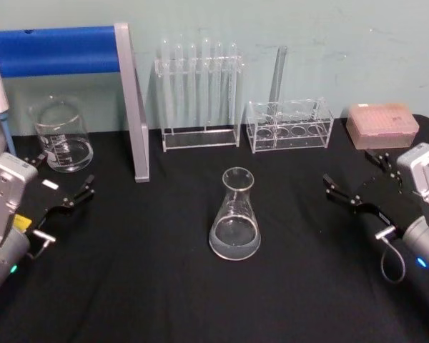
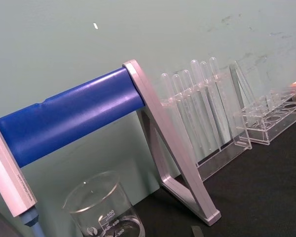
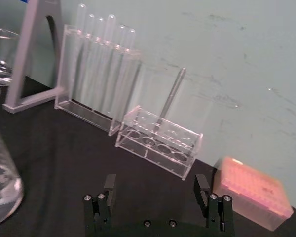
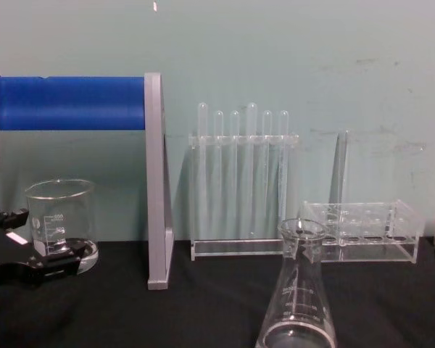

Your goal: Grasp the erlenmeyer flask with one hand, shake it three times, then place it back.

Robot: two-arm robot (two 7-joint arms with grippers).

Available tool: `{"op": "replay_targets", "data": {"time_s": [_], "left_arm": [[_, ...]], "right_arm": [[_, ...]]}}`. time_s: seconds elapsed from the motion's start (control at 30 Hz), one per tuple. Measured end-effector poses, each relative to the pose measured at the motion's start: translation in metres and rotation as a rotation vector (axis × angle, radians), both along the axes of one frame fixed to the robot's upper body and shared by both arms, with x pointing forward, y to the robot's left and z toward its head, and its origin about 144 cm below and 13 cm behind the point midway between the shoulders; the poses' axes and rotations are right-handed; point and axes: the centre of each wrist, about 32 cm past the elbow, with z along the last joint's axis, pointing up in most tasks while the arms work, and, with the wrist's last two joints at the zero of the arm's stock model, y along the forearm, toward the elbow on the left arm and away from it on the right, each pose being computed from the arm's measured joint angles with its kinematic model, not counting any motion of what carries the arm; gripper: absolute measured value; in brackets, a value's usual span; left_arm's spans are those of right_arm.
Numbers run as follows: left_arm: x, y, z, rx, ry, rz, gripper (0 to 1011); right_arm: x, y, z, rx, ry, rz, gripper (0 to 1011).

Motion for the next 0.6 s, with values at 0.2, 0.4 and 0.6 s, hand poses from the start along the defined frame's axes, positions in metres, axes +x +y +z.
{"op": "replay_targets", "data": {"time_s": [0.2, 0.4, 0.6], "left_arm": [[0.000, 0.000, 0.000, 0.000, 0.000, 0.000, 1001], [0.000, 0.000, 0.000, 0.000, 0.000, 0.000, 1001], [0.000, 0.000, 0.000, 0.000, 0.000, 0.000, 1001]], "right_arm": [[-0.017, 0.003, 0.002, 0.050, 0.035, 0.047, 1003], [-0.033, 0.011, 0.001, 0.099, 0.080, 0.118, 1003], [-0.040, 0.020, 0.001, 0.130, 0.098, 0.177, 1003]]}}
